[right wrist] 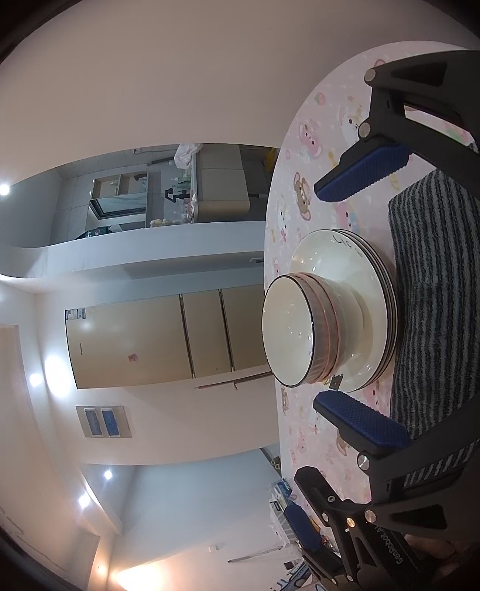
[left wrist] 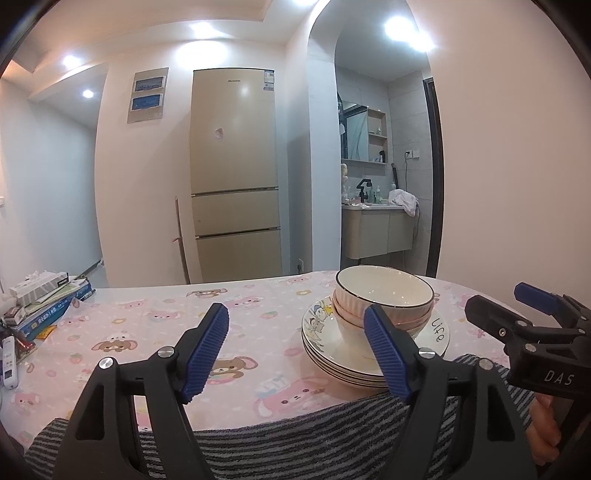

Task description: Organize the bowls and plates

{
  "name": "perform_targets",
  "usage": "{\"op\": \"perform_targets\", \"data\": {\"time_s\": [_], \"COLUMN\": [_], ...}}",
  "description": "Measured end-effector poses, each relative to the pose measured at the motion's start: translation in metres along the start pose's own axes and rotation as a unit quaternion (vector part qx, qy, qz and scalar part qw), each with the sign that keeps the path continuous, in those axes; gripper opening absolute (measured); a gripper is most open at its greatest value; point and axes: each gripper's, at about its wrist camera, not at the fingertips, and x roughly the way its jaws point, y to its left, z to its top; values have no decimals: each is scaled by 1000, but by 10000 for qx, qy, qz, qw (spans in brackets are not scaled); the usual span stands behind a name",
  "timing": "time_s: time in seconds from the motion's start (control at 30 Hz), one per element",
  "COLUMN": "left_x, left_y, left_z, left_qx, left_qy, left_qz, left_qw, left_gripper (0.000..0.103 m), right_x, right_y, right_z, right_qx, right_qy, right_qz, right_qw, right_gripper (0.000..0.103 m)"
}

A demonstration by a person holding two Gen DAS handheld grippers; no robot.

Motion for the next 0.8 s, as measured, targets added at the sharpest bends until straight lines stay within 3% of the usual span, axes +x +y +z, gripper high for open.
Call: {"op": "perform_targets", "data": {"time_s": [0.8], "left_x": [-1], "left_y": [1], "left_z": [0], "left_qx": [9], "left_qy": [17], "left_qz": [110], "left_qw": [9999], "left_gripper": [76], "right_x": [1], "right_y": [1], "right_z": [0], "right_qx": [3], "right_qy": [11], "right_qz": [-1], "right_qw": [10000], "right_gripper": [103]}}
